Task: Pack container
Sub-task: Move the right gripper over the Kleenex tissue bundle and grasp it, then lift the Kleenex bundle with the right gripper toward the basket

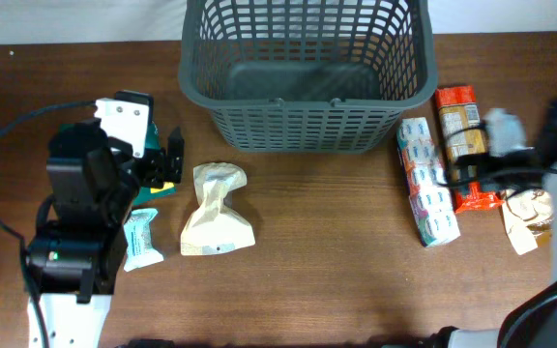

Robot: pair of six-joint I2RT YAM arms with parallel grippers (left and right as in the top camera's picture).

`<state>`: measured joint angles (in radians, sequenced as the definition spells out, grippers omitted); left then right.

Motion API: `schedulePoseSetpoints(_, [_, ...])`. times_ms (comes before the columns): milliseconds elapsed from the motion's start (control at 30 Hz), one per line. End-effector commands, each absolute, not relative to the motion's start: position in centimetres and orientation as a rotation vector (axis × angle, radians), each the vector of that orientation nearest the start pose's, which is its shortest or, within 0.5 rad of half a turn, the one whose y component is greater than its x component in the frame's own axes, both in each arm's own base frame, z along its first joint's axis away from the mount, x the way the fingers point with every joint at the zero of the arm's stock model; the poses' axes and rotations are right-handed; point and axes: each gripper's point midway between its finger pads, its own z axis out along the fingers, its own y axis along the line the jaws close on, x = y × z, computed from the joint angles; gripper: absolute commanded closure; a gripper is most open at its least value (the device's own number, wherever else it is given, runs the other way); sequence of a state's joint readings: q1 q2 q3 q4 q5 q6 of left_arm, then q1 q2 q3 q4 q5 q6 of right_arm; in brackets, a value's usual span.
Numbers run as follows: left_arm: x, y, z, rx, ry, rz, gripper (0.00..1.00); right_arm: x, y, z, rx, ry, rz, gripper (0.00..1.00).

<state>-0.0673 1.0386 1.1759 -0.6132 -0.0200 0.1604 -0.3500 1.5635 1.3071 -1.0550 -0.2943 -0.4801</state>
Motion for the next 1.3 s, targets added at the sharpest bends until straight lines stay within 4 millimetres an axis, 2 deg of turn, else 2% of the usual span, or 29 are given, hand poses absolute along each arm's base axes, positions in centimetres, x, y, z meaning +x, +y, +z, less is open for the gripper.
schedulePoseSetpoints(0, [34.6,-1.6,31.9,0.221,2.045,0.111,0.01,33.8,-5.0,14.2,-0.314,2.832,-0.056,0.01])
schedulePoseSetpoints(100, [34.7,-1.3,31.7,0.212,2.055,0.128,0.01,34.9,-3.4,14.5,-0.303,2.799,-0.064,0.01])
schedulePoseSetpoints(167, [34.8,-1.2,31.6,0.207,2.057,0.136,0.01,35.4,-3.0,14.6,-0.258,2.782,-0.051,0.01])
schedulePoseSetpoints(267, [34.8,-1.1,31.6,0.203,2.057,0.143,0.01,35.4,-3.3,14.7,-0.236,2.781,-0.05,0.01])
schedulePoseSetpoints(333, [34.8,-1.1,31.6,0.204,2.057,0.143,0.01,35.2,-4.3,14.5,-0.201,2.793,-0.054,0.01])
schedulePoseSetpoints(500, [34.9,-1.1,31.7,0.202,2.051,0.143,0.01,34.9,-5.7,12.7,-0.146,2.856,-0.044,0.01])
schedulePoseSetpoints(667, [34.9,-1.1,31.7,0.203,2.052,0.143,0.01,34.8,-5.3,10.2,-0.151,2.932,0.011,0.01])
schedulePoseSetpoints(900, [34.9,-1.1,31.7,0.203,2.052,0.143,0.01,35.1,-5.1,9.8,-0.154,2.929,0.032,0.01])
schedulePoseSetpoints(1133, [34.9,-1.1,31.7,0.203,2.053,0.143,0.01,34.5,-3.9,7.6,-0.161,3.002,0.146,0.01])
schedulePoseSetpoints(1267, [34.9,-1.1,31.6,0.203,2.055,0.143,0.01,34.8,-3.8,7.6,-0.167,2.991,0.142,0.01])
